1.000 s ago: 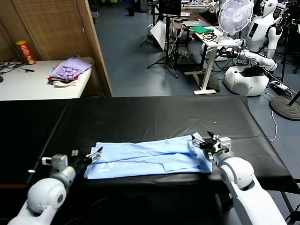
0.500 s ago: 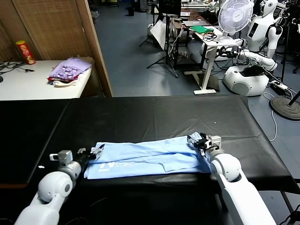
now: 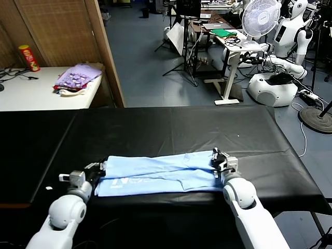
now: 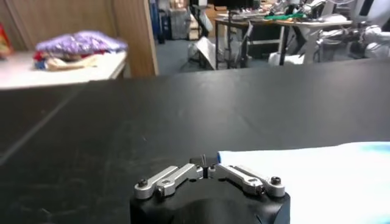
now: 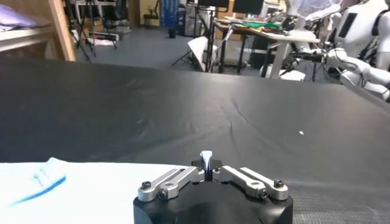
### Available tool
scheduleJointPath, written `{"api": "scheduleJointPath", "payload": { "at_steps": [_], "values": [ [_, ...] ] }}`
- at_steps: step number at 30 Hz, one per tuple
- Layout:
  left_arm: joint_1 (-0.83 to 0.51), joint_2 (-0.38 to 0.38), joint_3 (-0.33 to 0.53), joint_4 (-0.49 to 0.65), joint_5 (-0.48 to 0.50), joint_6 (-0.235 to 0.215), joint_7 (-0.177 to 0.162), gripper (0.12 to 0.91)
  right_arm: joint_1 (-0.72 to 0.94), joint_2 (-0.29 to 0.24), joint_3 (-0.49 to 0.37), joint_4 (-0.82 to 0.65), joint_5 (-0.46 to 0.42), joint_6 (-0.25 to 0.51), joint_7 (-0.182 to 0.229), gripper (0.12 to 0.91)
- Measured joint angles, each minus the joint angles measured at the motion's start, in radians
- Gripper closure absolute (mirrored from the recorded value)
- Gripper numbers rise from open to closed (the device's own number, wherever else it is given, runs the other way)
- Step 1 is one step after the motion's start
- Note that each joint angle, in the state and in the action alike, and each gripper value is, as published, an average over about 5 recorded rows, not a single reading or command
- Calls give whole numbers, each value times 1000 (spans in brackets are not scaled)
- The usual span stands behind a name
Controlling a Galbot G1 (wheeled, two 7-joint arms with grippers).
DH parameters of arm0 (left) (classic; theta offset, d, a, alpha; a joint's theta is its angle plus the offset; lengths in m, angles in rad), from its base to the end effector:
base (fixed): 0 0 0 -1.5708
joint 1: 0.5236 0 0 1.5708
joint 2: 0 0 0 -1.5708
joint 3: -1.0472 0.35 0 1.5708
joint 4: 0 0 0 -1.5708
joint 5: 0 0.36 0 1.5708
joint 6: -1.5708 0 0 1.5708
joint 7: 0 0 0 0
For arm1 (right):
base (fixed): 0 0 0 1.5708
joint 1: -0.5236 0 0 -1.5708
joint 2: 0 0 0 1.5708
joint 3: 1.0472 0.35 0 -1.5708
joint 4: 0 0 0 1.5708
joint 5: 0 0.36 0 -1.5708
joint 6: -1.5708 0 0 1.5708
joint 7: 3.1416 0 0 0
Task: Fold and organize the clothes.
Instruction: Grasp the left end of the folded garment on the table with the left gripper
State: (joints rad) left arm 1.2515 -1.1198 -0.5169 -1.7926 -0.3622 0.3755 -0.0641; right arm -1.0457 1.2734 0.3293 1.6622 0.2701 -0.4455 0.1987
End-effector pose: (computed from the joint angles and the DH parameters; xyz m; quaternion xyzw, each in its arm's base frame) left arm 0.2942 0.1159 -0.3109 -0.0115 -0.9810 -0.0536 0.1861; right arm 0.3522 -0.0267 -0.3230 0.0040 -0.9787 0.0523 0.1986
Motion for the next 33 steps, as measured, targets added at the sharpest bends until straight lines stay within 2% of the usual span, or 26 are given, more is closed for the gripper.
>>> {"api": "scheduleJointPath", "payload": {
  "at_steps": [4, 7, 9, 11, 14, 19, 22, 26, 33],
  "values": [
    [0, -1, -13, 2, 11, -1, -4, 905, -11, 8, 13, 4, -25, 15, 18, 890],
    [6, -1, -21, -2, 0, 0, 3, 905, -18, 10, 24, 12, -23, 19, 0, 887],
    [10, -1, -24, -8, -19, -2, 7, 872, -23, 6, 32, 21, -21, 23, -23, 869],
    [13, 1, -30, -16, -45, -6, 11, 806, -30, 0, 39, 32, -20, 31, -43, 804],
    [14, 9, -43, -25, -88, -8, 11, 647, -41, -13, 51, 52, -19, 40, -60, 643],
    [22, 20, -68, -26, -150, -8, 0, 364, -69, -36, 72, 100, -5, 42, -62, 365],
    [40, 20, -79, -39, -217, 12, 0, 259, -89, -44, 83, 132, 4, 40, -61, 258],
    [80, 9, -80, -76, -289, 33, 10, 235, -108, -47, 90, 168, 8, 38, -60, 229],
    [123, -26, -63, -103, -264, 37, 24, 236, -116, -47, 92, 205, 9, 36, -60, 227]
  ]
}}
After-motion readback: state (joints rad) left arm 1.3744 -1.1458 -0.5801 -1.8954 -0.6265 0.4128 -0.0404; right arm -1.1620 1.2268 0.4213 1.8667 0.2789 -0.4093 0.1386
